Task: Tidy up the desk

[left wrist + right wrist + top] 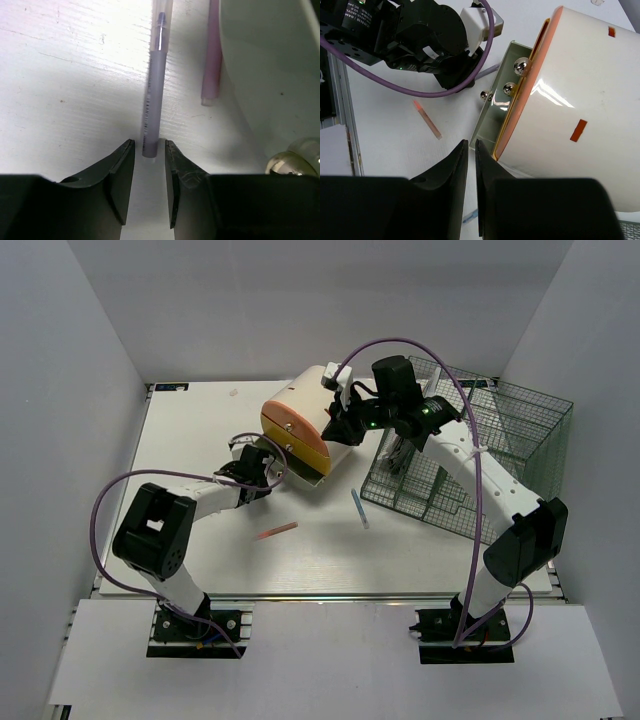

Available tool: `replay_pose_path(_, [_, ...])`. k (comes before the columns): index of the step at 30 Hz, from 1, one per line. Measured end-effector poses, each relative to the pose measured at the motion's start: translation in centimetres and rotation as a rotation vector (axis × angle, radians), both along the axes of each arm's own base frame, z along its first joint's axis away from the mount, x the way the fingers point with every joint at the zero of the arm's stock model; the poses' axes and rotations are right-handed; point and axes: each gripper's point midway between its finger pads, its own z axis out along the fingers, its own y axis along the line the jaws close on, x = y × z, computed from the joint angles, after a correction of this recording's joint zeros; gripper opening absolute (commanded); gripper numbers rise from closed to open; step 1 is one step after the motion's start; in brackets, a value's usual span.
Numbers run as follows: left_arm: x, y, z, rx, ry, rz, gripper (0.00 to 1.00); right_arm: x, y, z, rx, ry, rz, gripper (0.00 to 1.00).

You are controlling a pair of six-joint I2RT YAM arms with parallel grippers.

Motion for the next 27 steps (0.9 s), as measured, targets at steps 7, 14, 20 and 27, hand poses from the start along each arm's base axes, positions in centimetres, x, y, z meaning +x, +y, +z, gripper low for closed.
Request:
replay_pose_path(7, [0.1, 0.3, 0.0, 0.014, 0.003, 0.009, 0.40, 0.0, 0.0, 0.0, 0.000, 0.000, 0.000, 0.17])
replay_pose_path(14, [0.6, 0.8, -0.2, 0.055, 0.027, 0.024, 0.23, -0.1, -0.1, 0.4, 0.005, -0.007, -0.001, 0.17])
replay_pose_path(20, [0.5, 1.1, -0.2, 0.061, 0.024, 0.031, 0.06, -0.4, -0.3, 0.8, 0.013, -0.019, -0.001, 0.17])
replay_pose_path(27, [-1.9, 1.9, -0.1, 0.047, 0.042, 0.022, 0.00, -0.4, -0.3, 0.8, 0.016, -0.023, -0.001, 0.17])
